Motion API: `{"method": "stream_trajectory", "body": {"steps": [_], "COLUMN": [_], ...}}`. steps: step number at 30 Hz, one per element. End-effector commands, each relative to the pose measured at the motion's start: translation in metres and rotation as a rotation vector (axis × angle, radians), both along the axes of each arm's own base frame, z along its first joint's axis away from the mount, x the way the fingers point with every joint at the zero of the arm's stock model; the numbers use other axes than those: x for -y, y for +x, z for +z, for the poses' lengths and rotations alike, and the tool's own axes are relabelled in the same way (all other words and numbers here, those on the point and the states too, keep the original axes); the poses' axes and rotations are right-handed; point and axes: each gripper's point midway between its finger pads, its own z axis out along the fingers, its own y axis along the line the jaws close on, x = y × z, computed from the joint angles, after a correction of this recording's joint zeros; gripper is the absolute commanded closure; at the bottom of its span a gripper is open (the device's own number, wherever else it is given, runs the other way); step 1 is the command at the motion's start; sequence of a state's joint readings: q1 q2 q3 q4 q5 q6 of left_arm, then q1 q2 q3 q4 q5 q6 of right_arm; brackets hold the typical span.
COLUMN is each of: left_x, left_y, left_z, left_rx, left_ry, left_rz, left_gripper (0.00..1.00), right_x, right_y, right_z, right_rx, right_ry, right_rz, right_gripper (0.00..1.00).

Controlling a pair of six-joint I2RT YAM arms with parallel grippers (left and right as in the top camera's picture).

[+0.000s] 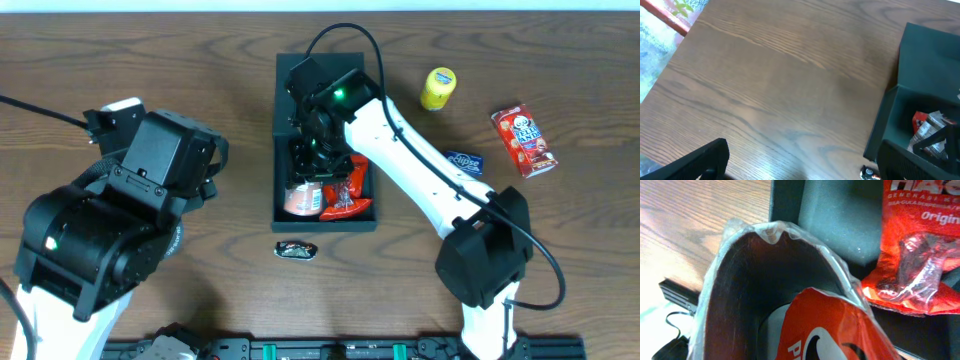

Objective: Pack container

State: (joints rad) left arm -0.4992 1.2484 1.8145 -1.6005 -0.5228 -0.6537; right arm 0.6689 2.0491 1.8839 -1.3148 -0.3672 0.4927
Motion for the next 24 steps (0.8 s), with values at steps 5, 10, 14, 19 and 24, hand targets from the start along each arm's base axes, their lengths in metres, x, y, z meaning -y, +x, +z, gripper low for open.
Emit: {"method": "stream_trajectory", "body": {"steps": [5, 10, 14, 19, 24], "left_x": [-0.003, -0.003, -0.004, -0.004, -0.003], "left_y": [-0.003, -0.003, -0.004, -0.004, -0.003], "left_z": [-0.001, -0.001, -0.001, -0.001, -0.001], "left_rx": [-0.017, -0.018, -0.018, -0.018, -0.018], "left_ry": [0.014, 0.015, 0.015, 0.015, 0.015], "left_rz": [0.003, 0.003, 0.003, 0.003, 0.003], "left_gripper": [0.05, 0.05, 0.05, 0.05, 0.05], "right_x": [-0.014, -0.019, -0.021, -0.019, -0.023], "right_y": [-0.007, -0.011, -0.007, -0.005, -0.010], "right_z": [-0.014, -0.031, -0.037, -0.037, -0.042], "right_rx": [-0.014, -0.083, -0.079, -0.083, -0.109], "right_ry": [-0.027, -0.024, -0.021, -0.023, -0.016], "right_rz": [0.027, 0.028, 0.023, 0.018, 0.025], "right_gripper": [0.99, 0.99, 0.99, 0.99, 0.99]}}
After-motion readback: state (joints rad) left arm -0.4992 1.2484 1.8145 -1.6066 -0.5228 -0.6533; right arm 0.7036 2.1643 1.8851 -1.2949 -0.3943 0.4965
